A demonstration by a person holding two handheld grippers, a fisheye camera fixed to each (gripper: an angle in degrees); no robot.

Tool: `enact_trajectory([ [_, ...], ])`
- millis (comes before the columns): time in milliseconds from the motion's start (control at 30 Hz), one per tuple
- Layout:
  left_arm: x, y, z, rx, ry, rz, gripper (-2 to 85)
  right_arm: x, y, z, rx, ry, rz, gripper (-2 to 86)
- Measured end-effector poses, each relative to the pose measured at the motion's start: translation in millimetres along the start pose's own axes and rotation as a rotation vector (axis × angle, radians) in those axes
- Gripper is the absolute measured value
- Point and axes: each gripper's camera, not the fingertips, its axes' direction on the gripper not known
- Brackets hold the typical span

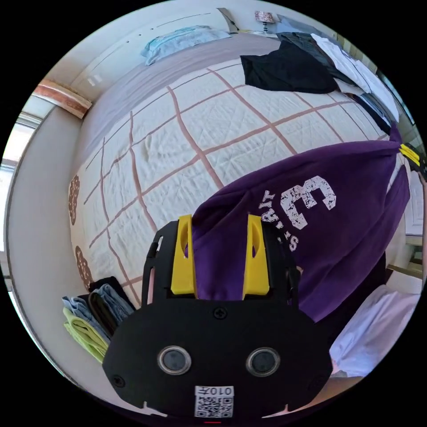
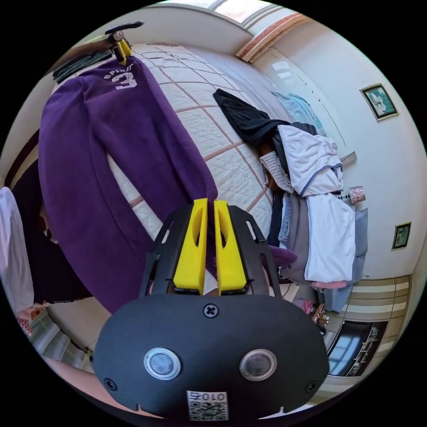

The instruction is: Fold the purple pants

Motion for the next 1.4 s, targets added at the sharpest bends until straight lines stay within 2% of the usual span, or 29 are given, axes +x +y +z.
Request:
enact_trajectory([
  [100,3.1,15.9,10.1,0.025,-0.025,-0.046,12.6,-4.5,16.8,0.5,0.022,-0.061,0.052,2.5],
  [233,0.5,67.5,-16.9,0.249,0.035,-0.095,9.3,7.2,28.5,11.6,-0.005,-0.13,0.19,2.6],
  [300,10.4,97.8,-40.2,0.355,-0.004,-0.099,8.3,1.4,38.4,-3.7,0.054,-0.083,0.253,2.8],
  [400,53.4,182.6,-86.7,0.594,-0.166,-0.134,6.9,-36.1,77.0,-33.6,0.191,0.038,0.314,3.1],
  [467,96.0,267.1,-92.4,0.762,-0.23,-0.173,6.0,-68.2,117.6,-38.0,0.255,0.034,0.374,3.5],
  [533,119.1,318.6,-74.4,0.795,-0.219,-0.186,5.4,-106.6,162.7,-27.9,0.31,-0.017,0.407,4.5],
  [600,132.0,358.2,-45.4,0.783,-0.149,-0.196,4.8,-149.9,211.2,6.2,0.328,-0.152,0.457,5.7],
  [700,141.2,393.5,6.5,0.68,-0.01,-0.238,4.1,-188.6,233.2,54.1,0.209,-0.266,0.497,7.1],
  [800,158.7,407.7,28.8,0.62,-0.061,-0.232,3.6,-208.1,241.1,82.2,0.161,-0.283,0.539,8.2],
  [1133,185.0,467.4,47.0,0.637,-0.174,-0.258,3.4,-221.4,304.7,116.7,0.317,-0.472,0.679,10.1],
  [1233,180.9,475.3,65.3,0.547,-0.123,-0.246,3.7,-218.0,346.3,123.3,0.415,-0.539,0.845,10.3],
  [1400,172.4,510.6,73.8,0.578,-0.086,-0.306,4.6,-210.8,435.2,137.5,0.55,-0.429,1.412,10.3],
])
